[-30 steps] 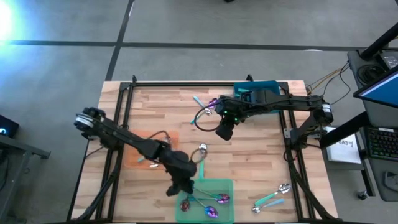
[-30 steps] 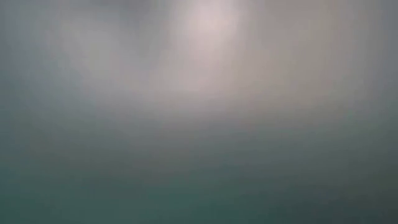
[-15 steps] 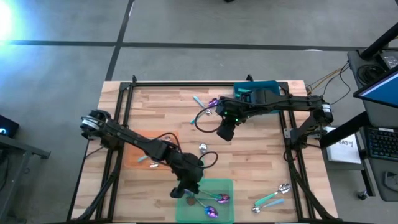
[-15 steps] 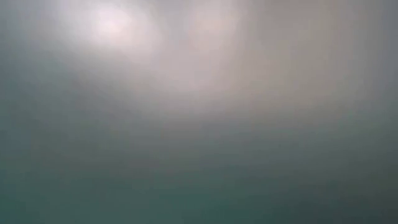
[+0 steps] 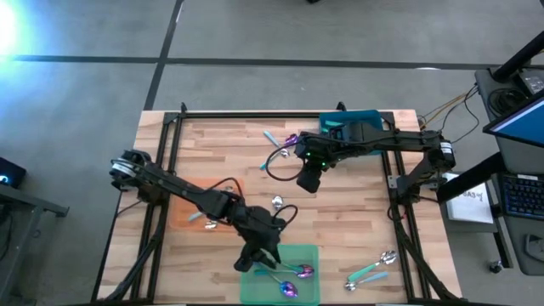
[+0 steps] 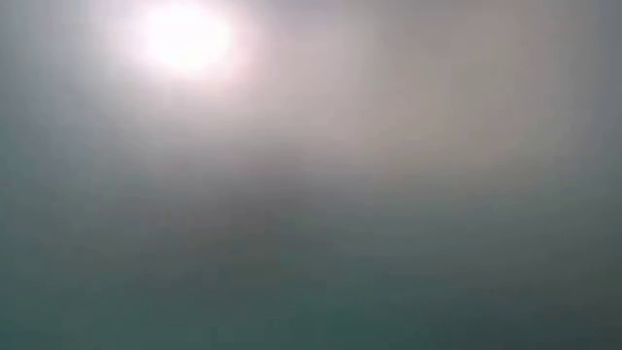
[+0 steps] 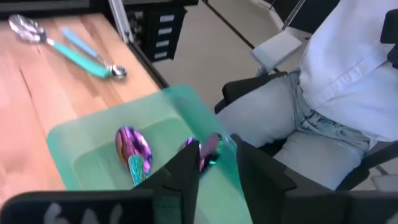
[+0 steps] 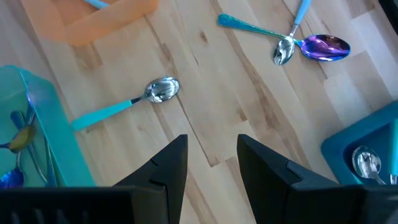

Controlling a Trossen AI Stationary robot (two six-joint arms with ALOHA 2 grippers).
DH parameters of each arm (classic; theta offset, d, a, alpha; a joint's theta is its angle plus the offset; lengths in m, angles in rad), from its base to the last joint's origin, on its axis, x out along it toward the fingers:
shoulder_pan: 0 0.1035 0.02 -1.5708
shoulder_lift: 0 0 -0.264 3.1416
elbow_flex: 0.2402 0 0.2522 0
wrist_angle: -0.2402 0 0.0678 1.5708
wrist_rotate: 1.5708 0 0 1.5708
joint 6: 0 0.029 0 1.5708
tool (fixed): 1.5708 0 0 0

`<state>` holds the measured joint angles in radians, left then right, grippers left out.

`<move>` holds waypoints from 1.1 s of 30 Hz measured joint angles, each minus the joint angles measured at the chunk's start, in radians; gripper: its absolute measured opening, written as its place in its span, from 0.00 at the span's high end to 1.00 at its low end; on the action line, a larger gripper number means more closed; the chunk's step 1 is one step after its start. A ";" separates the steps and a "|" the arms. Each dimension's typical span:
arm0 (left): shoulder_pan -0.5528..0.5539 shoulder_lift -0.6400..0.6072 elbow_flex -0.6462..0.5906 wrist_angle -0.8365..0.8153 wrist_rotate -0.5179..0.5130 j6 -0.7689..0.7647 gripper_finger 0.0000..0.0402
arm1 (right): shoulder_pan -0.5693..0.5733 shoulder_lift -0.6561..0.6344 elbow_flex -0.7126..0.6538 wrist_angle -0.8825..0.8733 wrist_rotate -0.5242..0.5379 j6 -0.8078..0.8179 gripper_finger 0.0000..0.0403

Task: Sort silverware by color (type)
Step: Put the bottom purple spoon into the green bin, then put the top green spoon into the blue bin

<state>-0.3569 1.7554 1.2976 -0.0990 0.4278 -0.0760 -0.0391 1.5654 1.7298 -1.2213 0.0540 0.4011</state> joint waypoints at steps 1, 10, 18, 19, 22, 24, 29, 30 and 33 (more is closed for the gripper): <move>0.000 0.000 0.003 0.001 0.000 0.006 0.76 | 0.000 0.000 0.000 0.000 0.000 0.000 0.68; 0.002 -0.004 0.017 -0.021 -0.018 0.008 0.72 | 0.000 0.000 0.000 0.000 0.000 -0.001 0.68; 0.005 -0.014 0.017 -0.096 -0.050 0.018 0.73 | 0.000 0.000 0.000 0.000 0.000 -0.008 0.68; 0.006 -0.018 0.017 -0.115 -0.057 0.024 0.73 | 0.000 0.000 0.000 0.000 0.000 -0.010 0.68; 0.011 -0.030 0.017 -0.165 -0.105 0.052 0.73 | 0.000 0.000 0.000 0.000 0.000 -0.024 0.68; 0.019 -0.037 0.017 -0.190 -0.143 0.066 0.73 | 0.000 0.000 0.000 0.000 0.001 -0.036 0.68; 0.043 -0.044 0.017 -0.215 -0.212 0.070 0.73 | 0.000 0.000 0.000 0.000 0.040 -0.061 0.68; 0.049 -0.044 0.017 -0.224 -0.210 0.070 0.73 | 0.000 0.000 0.000 0.000 0.047 -0.061 0.68; 0.071 -0.045 0.017 -0.298 -0.196 0.069 0.73 | -0.001 0.000 0.000 0.000 0.054 -0.072 0.68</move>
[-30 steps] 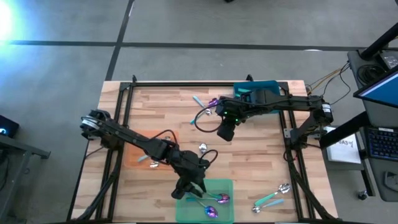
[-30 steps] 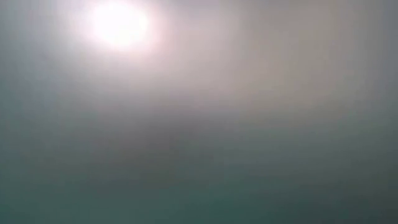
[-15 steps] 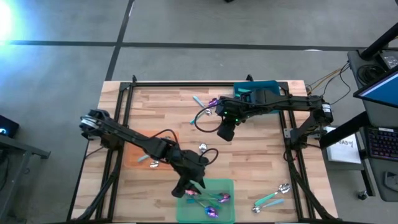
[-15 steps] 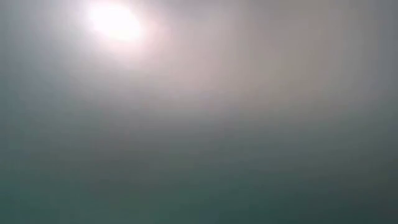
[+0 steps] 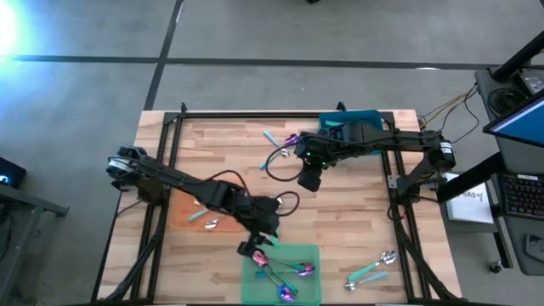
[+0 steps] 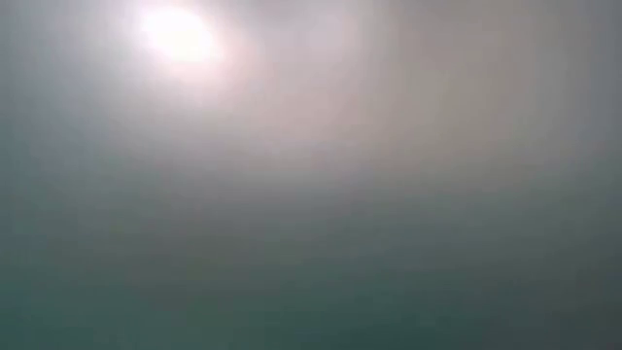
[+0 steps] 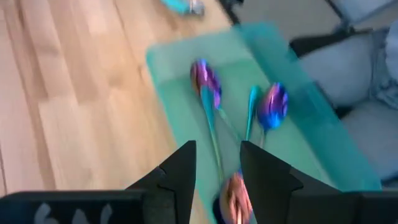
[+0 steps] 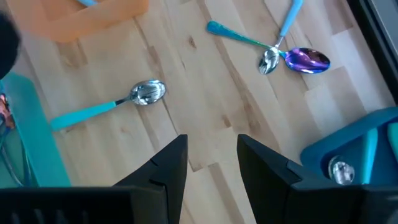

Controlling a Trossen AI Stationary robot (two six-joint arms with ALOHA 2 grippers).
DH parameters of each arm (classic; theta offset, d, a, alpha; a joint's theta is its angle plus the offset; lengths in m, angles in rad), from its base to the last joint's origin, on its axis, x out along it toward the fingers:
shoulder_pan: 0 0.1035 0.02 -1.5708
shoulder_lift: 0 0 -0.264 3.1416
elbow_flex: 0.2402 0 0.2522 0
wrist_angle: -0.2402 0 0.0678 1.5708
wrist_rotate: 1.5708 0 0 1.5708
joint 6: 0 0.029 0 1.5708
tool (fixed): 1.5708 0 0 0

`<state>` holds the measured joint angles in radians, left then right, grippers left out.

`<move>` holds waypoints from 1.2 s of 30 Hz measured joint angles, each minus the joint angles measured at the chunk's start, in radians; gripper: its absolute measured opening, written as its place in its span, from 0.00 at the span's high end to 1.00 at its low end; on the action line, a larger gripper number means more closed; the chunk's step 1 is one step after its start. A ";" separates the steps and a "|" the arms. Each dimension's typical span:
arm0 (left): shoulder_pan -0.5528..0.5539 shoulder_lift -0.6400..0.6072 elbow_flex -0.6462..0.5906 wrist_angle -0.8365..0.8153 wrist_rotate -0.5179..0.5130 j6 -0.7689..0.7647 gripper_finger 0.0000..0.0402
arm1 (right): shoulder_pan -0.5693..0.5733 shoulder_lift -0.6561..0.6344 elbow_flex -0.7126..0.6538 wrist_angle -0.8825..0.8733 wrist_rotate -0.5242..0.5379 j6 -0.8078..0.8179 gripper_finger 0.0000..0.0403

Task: Sort silverware by color (type)
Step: Put the top green spoon into the blue bin

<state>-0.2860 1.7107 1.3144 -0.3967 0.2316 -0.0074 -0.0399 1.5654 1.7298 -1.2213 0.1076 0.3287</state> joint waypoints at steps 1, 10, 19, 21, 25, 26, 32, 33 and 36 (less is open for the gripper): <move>0.017 0.000 0.000 -0.029 0.021 0.000 0.73 | 0.000 0.000 0.000 0.000 0.000 -0.007 0.68; 0.232 0.014 -0.021 -0.181 0.224 0.097 0.73 | 0.000 0.000 -0.006 -0.003 0.035 -0.041 0.68; 0.437 0.009 -0.023 -0.210 0.250 0.270 0.73 | -0.006 0.000 -0.086 0.007 0.127 -0.043 0.68; 0.449 0.008 -0.023 -0.204 0.250 0.280 0.73 | -0.015 0.000 -0.108 0.003 0.140 -0.052 0.68; 0.448 0.004 -0.023 -0.209 0.283 0.247 0.73 | -0.033 0.000 -0.138 -0.037 0.129 -0.034 0.68; 0.446 0.001 -0.026 -0.208 0.300 0.229 0.73 | -0.034 0.000 -0.146 -0.059 0.125 -0.021 0.68; 0.446 -0.045 -0.113 -0.096 0.340 0.130 0.73 | -0.012 -0.007 -0.225 -0.192 0.120 0.072 0.68; 0.446 -0.059 -0.134 -0.049 0.342 0.112 0.73 | -0.008 -0.008 -0.239 -0.203 0.120 0.075 0.68; 0.457 -0.112 -0.207 0.109 0.333 0.072 0.73 | -0.004 -0.008 -0.276 -0.208 0.118 0.100 0.68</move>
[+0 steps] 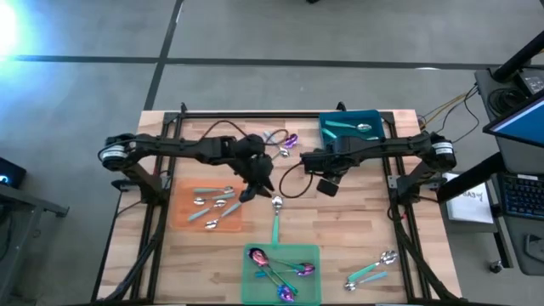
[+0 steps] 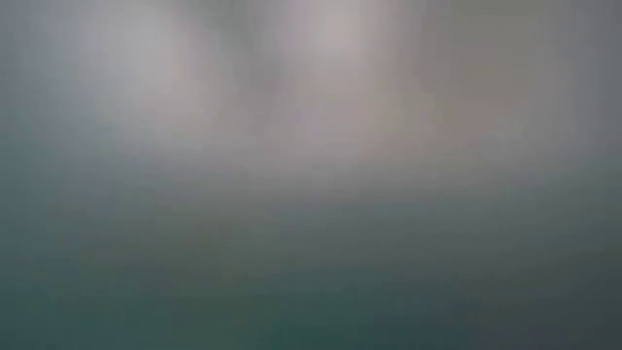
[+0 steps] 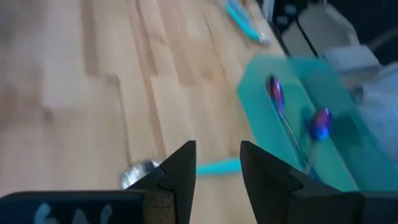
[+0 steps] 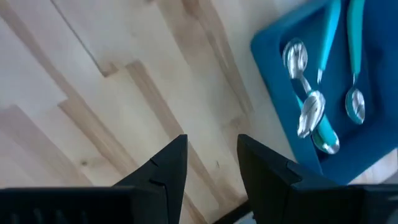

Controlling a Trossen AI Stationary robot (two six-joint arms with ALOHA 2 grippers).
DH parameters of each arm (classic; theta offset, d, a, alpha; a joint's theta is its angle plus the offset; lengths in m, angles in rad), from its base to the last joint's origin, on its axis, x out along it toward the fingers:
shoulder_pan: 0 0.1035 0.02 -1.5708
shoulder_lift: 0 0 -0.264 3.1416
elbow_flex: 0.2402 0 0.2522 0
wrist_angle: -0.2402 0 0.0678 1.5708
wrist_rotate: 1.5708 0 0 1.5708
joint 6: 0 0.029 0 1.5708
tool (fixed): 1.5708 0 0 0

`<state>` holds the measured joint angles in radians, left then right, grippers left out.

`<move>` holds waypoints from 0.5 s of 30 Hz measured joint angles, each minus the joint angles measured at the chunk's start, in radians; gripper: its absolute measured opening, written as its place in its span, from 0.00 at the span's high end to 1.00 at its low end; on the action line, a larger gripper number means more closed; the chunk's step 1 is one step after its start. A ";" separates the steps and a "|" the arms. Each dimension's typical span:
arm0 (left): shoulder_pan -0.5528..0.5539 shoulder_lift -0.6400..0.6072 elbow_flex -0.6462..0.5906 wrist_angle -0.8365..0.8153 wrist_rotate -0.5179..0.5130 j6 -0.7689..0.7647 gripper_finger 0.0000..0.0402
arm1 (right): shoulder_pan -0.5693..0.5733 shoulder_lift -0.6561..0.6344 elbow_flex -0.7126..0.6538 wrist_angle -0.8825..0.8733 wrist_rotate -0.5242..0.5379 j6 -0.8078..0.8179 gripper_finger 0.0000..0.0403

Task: Sort silverware by color (type)
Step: Put the top green spoon into the blue bin

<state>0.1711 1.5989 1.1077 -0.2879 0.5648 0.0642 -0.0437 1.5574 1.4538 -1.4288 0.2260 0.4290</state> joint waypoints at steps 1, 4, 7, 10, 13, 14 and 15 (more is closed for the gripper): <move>0.005 -0.018 -0.028 0.054 -0.010 -0.014 0.73 | 0.000 0.000 -0.009 0.000 0.000 0.008 0.68; 0.023 -0.070 -0.118 0.231 -0.058 -0.066 0.73 | 0.000 0.000 -0.033 0.011 0.006 0.021 0.68; 0.048 -0.119 -0.205 0.408 -0.114 -0.098 0.73 | 0.000 0.000 -0.053 0.051 0.010 0.003 0.68; 0.082 -0.152 -0.261 0.487 -0.201 -0.104 0.73 | -0.003 0.000 -0.069 0.106 0.010 -0.055 0.68; 0.119 -0.156 -0.270 0.427 -0.234 -0.131 0.73 | -0.009 0.001 -0.075 0.159 0.010 -0.116 0.68; 0.125 -0.150 -0.270 0.401 -0.235 -0.159 0.73 | -0.011 0.001 -0.076 0.177 0.010 -0.134 0.68; 0.126 -0.140 -0.270 0.380 -0.235 -0.197 0.73 | -0.014 0.001 -0.076 0.200 0.009 -0.147 0.68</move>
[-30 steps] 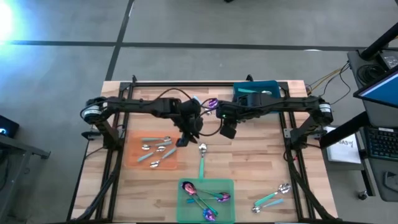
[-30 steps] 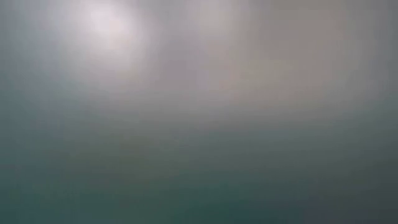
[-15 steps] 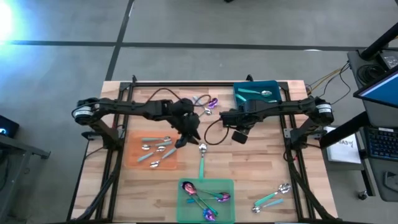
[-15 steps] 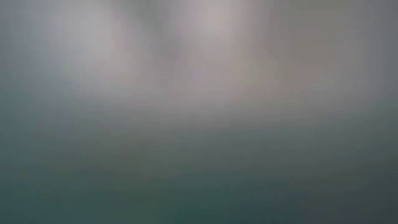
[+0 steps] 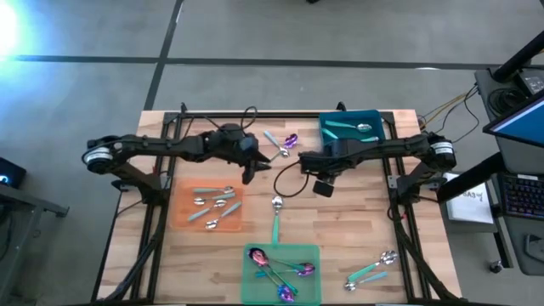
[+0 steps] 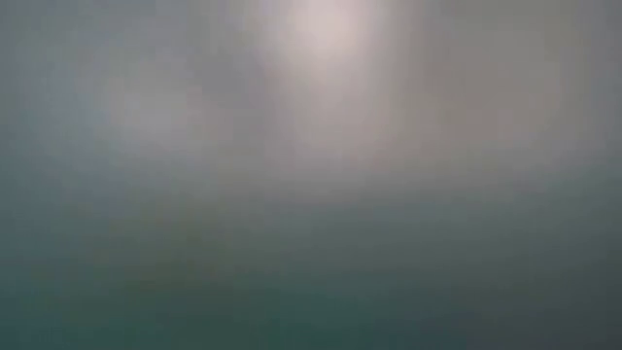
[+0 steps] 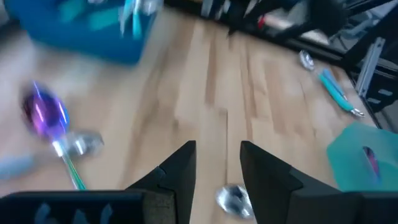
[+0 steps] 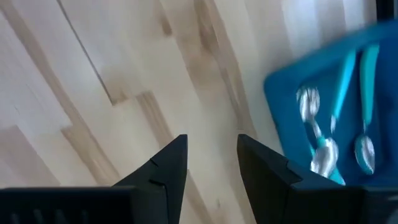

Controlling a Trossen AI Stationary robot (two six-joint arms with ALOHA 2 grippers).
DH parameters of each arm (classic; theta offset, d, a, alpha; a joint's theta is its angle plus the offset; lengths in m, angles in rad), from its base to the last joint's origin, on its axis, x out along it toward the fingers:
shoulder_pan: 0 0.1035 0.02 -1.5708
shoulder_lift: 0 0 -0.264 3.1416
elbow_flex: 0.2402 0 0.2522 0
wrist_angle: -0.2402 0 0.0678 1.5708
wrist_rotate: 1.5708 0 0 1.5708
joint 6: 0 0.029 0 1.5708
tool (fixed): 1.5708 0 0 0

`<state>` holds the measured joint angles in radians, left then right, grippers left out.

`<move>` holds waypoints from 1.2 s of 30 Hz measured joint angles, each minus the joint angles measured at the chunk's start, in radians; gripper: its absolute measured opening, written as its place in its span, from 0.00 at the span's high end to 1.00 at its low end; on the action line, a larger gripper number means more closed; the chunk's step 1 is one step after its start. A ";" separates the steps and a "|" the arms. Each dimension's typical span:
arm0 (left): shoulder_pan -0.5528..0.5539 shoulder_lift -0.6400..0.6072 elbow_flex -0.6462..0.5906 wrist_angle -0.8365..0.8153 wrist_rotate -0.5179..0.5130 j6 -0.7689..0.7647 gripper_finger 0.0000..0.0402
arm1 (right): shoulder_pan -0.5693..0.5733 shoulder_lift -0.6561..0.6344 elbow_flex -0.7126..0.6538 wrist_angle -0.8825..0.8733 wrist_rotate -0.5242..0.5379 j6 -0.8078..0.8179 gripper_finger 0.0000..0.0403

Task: Sort silverware by color (type)
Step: Put the top green spoon into the blue bin

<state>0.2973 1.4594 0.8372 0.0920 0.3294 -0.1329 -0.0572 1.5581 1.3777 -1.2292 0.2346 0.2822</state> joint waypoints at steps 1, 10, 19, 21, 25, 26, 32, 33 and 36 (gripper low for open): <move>-0.001 0.011 0.000 -0.015 0.000 -0.041 0.73 | -0.002 0.000 0.000 0.024 0.000 -0.016 0.68; -0.056 0.084 0.000 -0.045 -0.137 -0.276 0.73 | -0.001 0.000 -0.001 0.090 -0.033 -0.365 0.68; -0.115 0.145 0.000 -0.040 -0.216 -0.516 0.73 | -0.002 0.001 -0.008 0.074 -0.032 -0.357 0.68; -0.141 0.166 0.004 -0.044 -0.232 -0.556 0.73 | -0.002 0.001 -0.016 0.060 -0.032 -0.386 0.68; -0.192 0.190 0.037 -0.054 -0.281 -0.588 0.73 | -0.002 -0.003 -0.054 0.058 -0.032 -0.434 0.68; -0.201 0.194 0.049 -0.056 -0.292 -0.588 0.73 | -0.002 -0.005 -0.066 0.059 -0.032 -0.441 0.68; -0.231 0.254 0.137 -0.156 -0.307 -0.589 0.73 | -0.002 -0.026 -0.139 0.063 -0.032 -0.440 0.68; -0.237 0.267 0.153 -0.169 -0.307 -0.592 0.73 | -0.002 -0.033 -0.152 0.065 -0.032 -0.440 0.68; -0.256 0.311 0.203 -0.208 -0.296 -0.601 0.73 | -0.002 -0.050 -0.182 0.068 -0.032 -0.423 0.68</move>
<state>0.0415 1.7708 1.0398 -0.1162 0.0337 -0.7337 -0.0593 1.5081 1.1955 -1.1615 0.2028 -0.1408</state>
